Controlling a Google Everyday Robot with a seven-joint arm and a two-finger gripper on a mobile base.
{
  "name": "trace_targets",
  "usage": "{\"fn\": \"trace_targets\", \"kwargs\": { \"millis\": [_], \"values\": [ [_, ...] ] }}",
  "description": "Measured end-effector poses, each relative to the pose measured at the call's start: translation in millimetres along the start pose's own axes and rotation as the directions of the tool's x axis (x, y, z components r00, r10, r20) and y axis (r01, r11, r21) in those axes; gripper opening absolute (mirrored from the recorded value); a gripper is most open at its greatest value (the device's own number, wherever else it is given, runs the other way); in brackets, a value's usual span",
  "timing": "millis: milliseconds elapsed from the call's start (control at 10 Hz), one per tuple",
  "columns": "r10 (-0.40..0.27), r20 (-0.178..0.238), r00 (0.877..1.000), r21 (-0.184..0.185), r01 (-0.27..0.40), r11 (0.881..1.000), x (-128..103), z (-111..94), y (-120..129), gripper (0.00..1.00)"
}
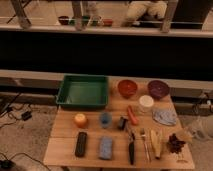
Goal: Place grapes in metal cup
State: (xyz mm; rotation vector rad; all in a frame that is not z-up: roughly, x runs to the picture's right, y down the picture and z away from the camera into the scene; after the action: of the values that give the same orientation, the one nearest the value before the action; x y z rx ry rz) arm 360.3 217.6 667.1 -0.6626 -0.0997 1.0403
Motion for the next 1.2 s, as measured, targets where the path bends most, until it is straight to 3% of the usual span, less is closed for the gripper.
{"fn": "trace_targets", "kwargs": {
  "millis": [900, 1000, 1200],
  "values": [
    [-0.010, -0.033, 0.999, -0.022, 0.009, 1.000, 6.9, 11.1, -3.1, 0.01],
    [-0.010, -0.032, 0.999, -0.022, 0.009, 1.000, 6.8, 11.1, -3.1, 0.06],
    [-0.009, -0.031, 0.999, -0.023, 0.008, 1.000, 7.0, 11.8, -3.4, 0.27]
  ]
}}
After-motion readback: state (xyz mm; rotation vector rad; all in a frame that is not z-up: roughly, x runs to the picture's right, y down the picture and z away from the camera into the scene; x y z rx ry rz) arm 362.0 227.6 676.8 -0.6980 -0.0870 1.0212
